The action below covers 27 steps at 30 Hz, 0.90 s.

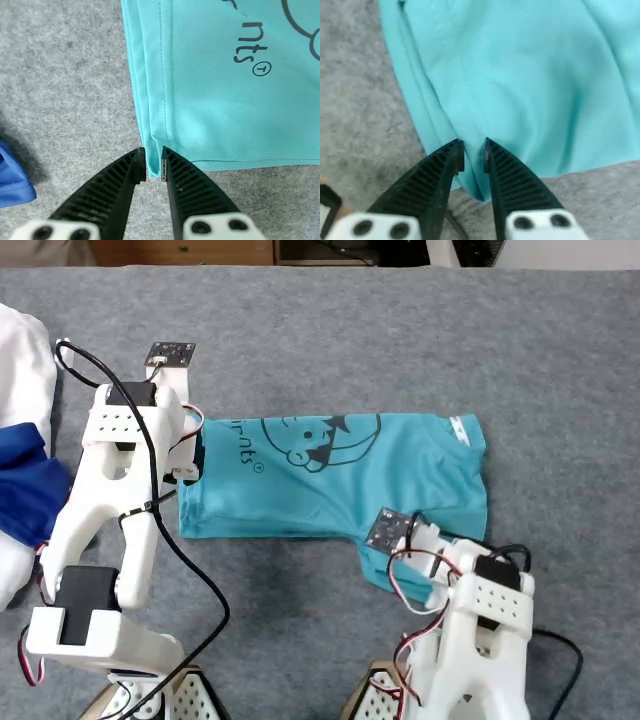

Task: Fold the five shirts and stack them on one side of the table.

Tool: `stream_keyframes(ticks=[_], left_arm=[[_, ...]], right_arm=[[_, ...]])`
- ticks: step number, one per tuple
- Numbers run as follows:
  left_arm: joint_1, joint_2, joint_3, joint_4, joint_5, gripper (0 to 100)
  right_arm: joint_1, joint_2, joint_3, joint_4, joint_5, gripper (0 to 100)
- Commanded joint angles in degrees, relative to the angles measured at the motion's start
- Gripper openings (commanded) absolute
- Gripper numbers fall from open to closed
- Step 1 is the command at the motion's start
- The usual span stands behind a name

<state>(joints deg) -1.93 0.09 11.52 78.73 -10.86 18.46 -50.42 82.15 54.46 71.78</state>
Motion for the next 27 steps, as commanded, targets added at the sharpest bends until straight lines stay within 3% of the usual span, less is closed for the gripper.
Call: stream_keyframes(ticks=[1,4,27], left_arm=[[0.0,-0.4,-0.8,0.5,0.1,7],[0.0,-0.4,-0.8,0.5,0.1,7],[0.1,-0.4,-0.8,0.5,0.1,7]], right_arm=[[-0.4,-0.1,0.9,-1.8,0.4,7.0],[-0.4,-0.1,0.9,-1.9,0.4,0.3],[2.9,-0.6,-11.6,12.7,0.4,0.5]])
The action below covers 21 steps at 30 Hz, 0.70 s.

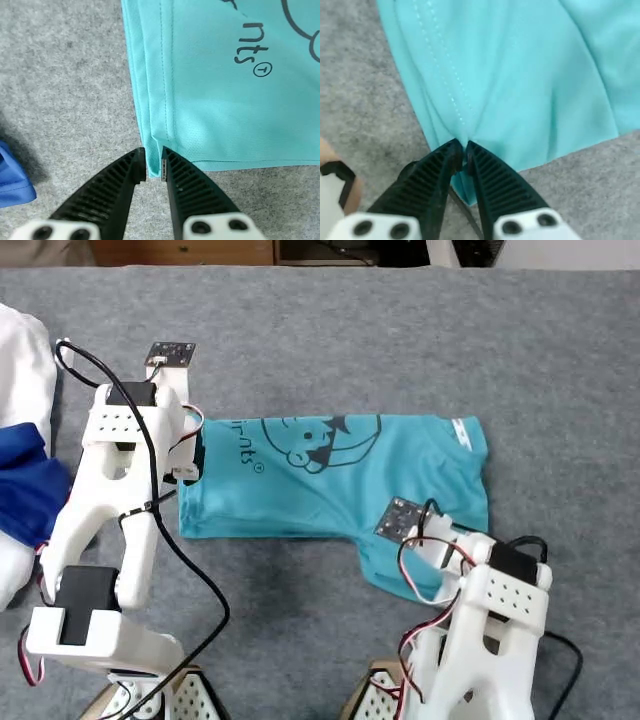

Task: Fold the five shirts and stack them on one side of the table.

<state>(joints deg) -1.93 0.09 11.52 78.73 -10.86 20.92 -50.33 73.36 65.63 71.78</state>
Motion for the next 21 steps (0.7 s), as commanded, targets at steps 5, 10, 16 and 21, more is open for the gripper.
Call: stream_keyframes(ticks=[5,10,16,21], left_arm=[[0.1,-0.4,-0.8,0.5,0.1,7],[0.1,-0.4,-0.8,0.5,0.1,7],[0.1,-0.4,-0.8,0.5,0.1,7],[0.1,-0.4,-0.8,0.5,0.2,7]], right_arm=[[0.5,-0.7,-1.5,2.7,0.5,0.5],[0.5,-0.7,-1.5,2.8,0.5,0.5],[0.5,-0.7,-1.2,3.1,0.6,0.5],[0.5,-0.7,1.3,3.0,2.5,0.5]])
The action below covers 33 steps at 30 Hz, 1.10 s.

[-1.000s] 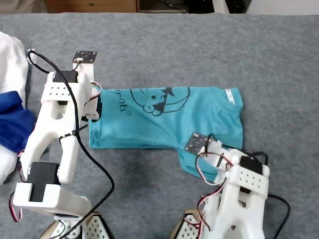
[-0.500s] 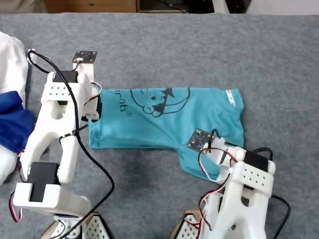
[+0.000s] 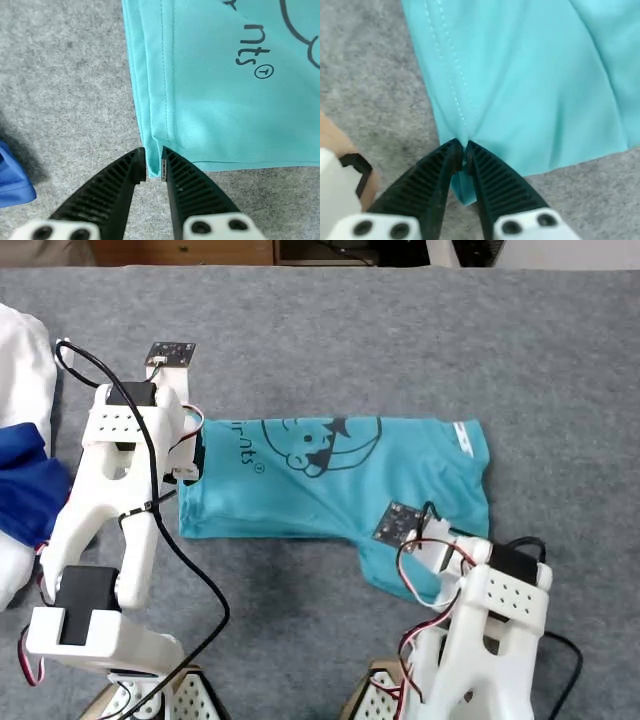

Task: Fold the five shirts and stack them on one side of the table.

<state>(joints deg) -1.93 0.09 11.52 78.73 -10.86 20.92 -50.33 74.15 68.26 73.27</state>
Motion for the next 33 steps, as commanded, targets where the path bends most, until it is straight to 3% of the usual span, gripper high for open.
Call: stream_keyframes(ticks=[1,8,13,19,25,28,33], left_arm=[[0.1,-0.4,-0.8,0.5,0.1,7],[0.1,-0.8,-1.4,0.4,0.5,7],[0.0,-0.7,-4.0,0.5,5.0,7],[0.9,-0.2,-7.1,0.0,12.2,7],[4.1,0.5,-5.1,-2.4,13.3,7],[6.3,3.5,-3.4,-2.7,13.0,7],[5.5,9.1,-0.4,-2.5,12.9,4]], right_arm=[[0.5,-0.7,0.7,0.3,1.0,0.7],[1.0,-0.7,-2.8,0.5,0.6,12.6],[1.9,-0.7,-8.4,3.7,0.6,16.2],[1.4,-0.7,-21.3,11.2,-2.3,16.1],[-2.8,0.6,-32.3,11.0,-10.3,11.3],[-7.0,4.8,-35.2,7.6,-15.3,1.6],[-9.5,18.2,-40.6,-1.8,-22.2,1.9]])
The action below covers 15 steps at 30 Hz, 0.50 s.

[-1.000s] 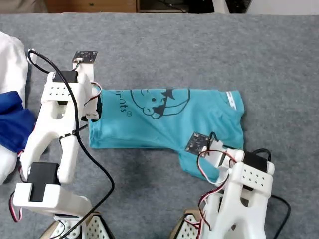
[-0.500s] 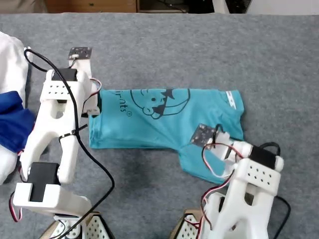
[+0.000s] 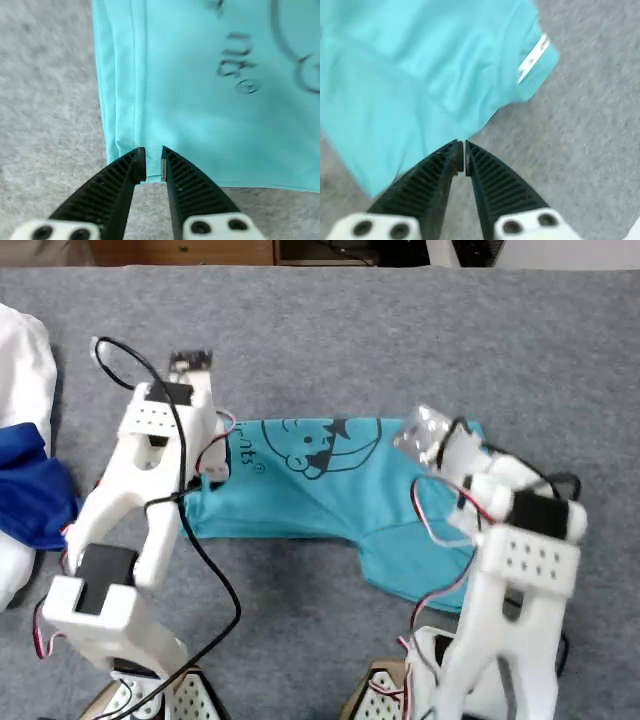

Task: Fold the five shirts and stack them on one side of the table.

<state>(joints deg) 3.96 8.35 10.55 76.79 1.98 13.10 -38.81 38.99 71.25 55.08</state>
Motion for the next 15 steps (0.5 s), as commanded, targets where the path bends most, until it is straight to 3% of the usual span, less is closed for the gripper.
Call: stream_keyframes(ticks=[1,15], left_arm=[[-0.5,1.5,1.0,-0.6,0.0,3],[-0.7,2.6,2.6,-1.0,-1.9,2]], right_arm=[[-1.8,9.6,-7.3,-6.1,-5.4,1.9],[-3.6,52.8,-36.4,-15.1,-18.5,1.9]])
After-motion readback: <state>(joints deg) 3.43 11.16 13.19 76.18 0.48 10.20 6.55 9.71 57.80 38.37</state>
